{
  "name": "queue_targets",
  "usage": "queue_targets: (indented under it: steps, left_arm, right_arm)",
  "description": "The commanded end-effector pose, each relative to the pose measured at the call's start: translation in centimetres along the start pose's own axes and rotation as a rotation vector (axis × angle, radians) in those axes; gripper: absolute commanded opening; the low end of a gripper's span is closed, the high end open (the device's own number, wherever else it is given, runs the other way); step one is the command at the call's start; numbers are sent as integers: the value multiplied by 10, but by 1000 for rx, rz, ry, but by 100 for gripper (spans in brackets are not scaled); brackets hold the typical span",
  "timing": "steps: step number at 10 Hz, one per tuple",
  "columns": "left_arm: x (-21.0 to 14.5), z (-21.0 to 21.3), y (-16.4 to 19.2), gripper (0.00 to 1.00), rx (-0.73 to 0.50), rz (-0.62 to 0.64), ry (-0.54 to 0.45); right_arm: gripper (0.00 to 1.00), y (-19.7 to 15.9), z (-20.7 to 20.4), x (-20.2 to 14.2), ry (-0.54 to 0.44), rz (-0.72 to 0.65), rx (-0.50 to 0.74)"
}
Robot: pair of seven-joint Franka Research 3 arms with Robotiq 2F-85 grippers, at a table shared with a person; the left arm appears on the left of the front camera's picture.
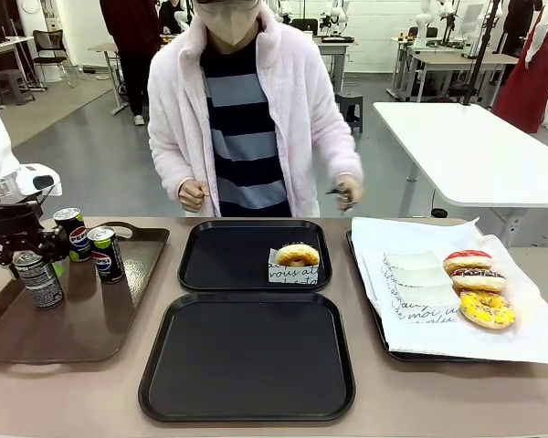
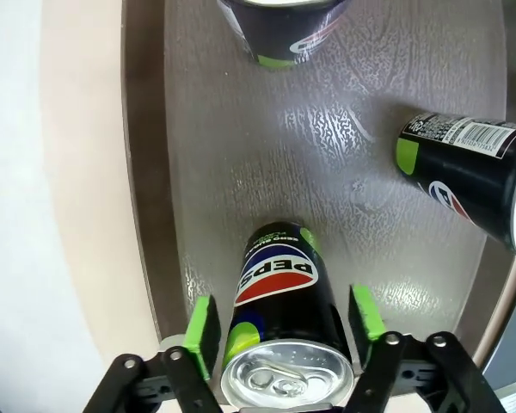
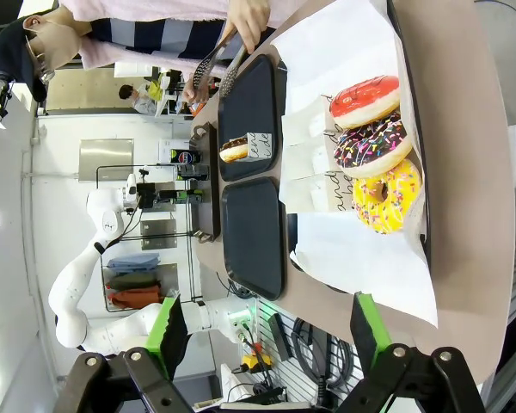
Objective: Set up donuts and drinks on trays.
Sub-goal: Pick up one Pepsi coke and place it on the Flat Tray.
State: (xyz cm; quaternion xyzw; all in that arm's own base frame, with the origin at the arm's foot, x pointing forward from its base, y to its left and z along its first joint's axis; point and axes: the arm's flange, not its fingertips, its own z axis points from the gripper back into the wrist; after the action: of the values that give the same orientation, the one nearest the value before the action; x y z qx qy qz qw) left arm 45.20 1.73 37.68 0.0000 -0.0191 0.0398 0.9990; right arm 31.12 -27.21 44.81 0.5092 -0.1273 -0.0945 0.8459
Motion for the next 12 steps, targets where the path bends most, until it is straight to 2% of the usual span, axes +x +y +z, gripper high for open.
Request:
queue_targets:
  steps: [1,3,4,5,6,9,12]
  left_arm:
    - [-2,-2,2,0,31,9,-18]
    - [-2,1,2,0,29,19,-7]
    - [-5,5,1,13,29,24,1]
    - [-13,16,-3,4,26,21,25]
    - [-26,38,-11,4,31,31,71]
    - [-85,121,-22,4,56,-1,59]
    - [-122,159,-22,4,31,-50,-26]
  right_arm:
    - [100,-1,0,0,-1,2,11]
    - [100,-1,0,0,-1,2,11]
    - [100,-1,0,0,-1,2,11]
    - [100,-1,0,0,-1,2,11]
    - [100,-1,0,0,-1,2,11]
    - [100,-1,0,0,-1,2,11]
    - [100,-1,0,0,-1,2,11]
